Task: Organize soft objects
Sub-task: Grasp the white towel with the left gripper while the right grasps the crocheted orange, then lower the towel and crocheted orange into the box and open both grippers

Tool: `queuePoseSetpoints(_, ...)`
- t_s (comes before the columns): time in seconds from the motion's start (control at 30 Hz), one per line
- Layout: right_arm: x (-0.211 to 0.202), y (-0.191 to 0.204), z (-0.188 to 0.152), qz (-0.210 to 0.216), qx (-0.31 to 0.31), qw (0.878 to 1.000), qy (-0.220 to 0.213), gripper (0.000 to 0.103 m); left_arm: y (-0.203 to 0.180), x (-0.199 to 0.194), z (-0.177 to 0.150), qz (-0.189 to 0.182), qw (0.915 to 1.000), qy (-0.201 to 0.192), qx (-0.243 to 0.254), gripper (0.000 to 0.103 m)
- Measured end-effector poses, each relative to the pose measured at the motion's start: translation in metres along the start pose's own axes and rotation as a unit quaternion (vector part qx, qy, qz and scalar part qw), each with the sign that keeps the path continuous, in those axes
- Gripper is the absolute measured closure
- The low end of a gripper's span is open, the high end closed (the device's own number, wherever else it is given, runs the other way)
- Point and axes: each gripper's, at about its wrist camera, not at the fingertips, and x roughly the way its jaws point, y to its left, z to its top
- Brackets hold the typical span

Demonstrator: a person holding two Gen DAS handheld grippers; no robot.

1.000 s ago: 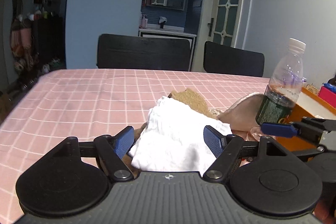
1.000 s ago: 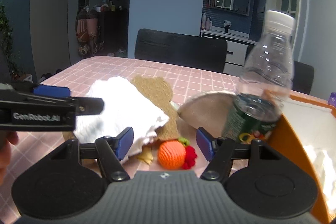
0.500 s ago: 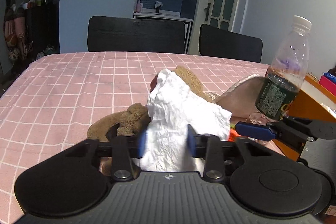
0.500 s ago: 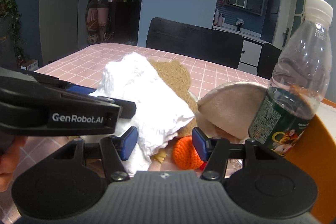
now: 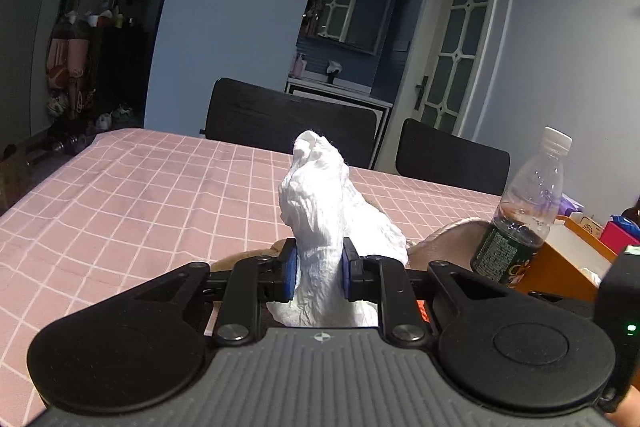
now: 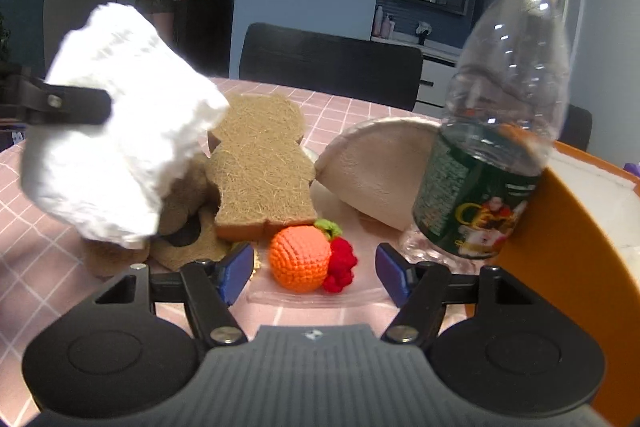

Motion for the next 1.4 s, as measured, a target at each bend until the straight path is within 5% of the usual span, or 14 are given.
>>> queuePoseSetpoints(0.27,0.031,0.002,0.002,-0.003,-0.013,1.000,0.022,0.050,0.001,-0.004,-0.007,0.004,0.9999,0.010,-0.004,0.079)
queuePoseSetpoints(0.47,0.014,-0.001,0.005,-0.010,-0.024,1.000,0.008,0.051,-0.001,-0.013,-0.008,0.002,1.0000,0.007,-0.002,0.080)
queuePoseSetpoints(0.8,-0.063,0.000,0.008,0.027,-0.037,0.999,-0.012,0.051,-0.016,-0.047,-0.013,-0.015,0.9999,0.006,0.004,0.080)
queuePoseSetpoints(1.07,-0.139,-0.019,0.003,0.060,-0.048,0.997,-0.032,0.051,-0.047,-0.076,-0.009,-0.063,0.9977,-0.008,0.023,0.080)
queuePoseSetpoints(1.4,-0.209,-0.076,-0.015,-0.001,-0.102,0.995,-0.011,0.051,-0.114,-0.082,0.000,-0.144,0.9859,-0.010,0.085,0.080)
